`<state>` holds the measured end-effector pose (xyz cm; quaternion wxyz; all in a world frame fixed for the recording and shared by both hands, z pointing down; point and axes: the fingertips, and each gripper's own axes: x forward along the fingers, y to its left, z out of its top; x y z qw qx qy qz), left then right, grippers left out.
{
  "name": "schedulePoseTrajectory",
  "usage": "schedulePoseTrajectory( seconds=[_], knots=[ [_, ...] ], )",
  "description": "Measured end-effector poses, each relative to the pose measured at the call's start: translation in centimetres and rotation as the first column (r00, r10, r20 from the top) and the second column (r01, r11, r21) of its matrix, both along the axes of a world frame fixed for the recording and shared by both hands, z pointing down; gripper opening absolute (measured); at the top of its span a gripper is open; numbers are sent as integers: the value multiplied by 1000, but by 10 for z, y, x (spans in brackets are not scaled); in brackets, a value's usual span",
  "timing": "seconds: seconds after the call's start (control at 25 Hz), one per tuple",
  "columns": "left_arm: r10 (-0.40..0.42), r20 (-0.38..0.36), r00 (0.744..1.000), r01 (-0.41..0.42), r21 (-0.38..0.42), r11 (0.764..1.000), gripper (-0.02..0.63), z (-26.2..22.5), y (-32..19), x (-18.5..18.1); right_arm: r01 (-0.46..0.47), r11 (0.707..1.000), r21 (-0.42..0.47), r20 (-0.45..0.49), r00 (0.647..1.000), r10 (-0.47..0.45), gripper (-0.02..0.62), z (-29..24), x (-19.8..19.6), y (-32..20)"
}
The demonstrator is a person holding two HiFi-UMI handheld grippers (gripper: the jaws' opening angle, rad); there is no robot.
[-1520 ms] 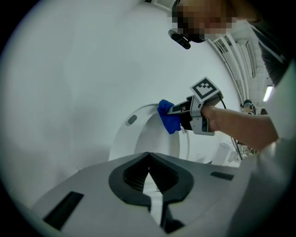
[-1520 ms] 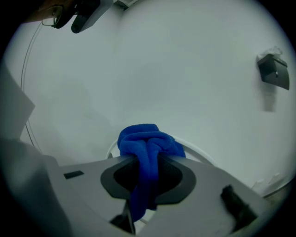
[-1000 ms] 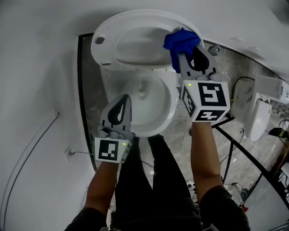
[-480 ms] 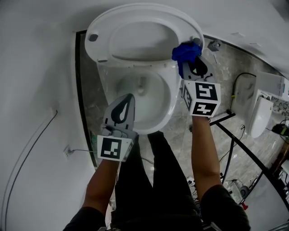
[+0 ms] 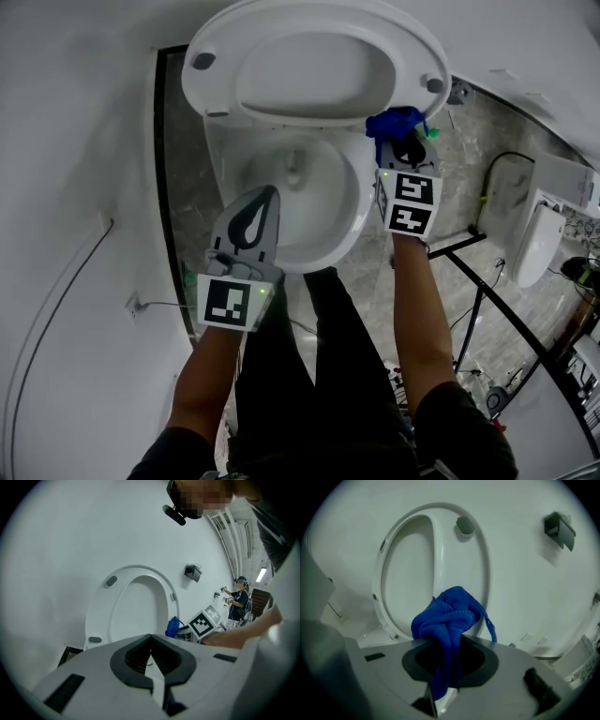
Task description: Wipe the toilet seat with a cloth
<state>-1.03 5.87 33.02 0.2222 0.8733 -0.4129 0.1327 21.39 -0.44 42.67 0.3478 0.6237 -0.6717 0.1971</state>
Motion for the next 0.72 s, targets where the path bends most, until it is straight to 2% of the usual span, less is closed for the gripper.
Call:
schedulePoseTrajectory(
  seconds=[0.08,0.24,0.52,0.64,0.72],
  knots=[
    [-10,6,1000,10,-6,1000,11,3,-2,-7,13,1000,16,-46,999,-12,83,-1,-2,-1],
    [-29,24,999,30,-13,999,11,8,-8,-21,31,999,14,-73,997,-30,83,0,-8,2],
    [-45,27,999,46,-21,999,11,18,-12,-30,50,998,-30,-74,996,-52,83,7,-16,7],
    [-41,27,999,41,-24,999,11,20,-12,-30,66,991,-118,-47,996,-72,83,30,-22,21],
    [-41,30,999,42,-27,999,11,21,-12,-32,41,983,-181,-30,998,-47,83,56,-22,33]
  ],
)
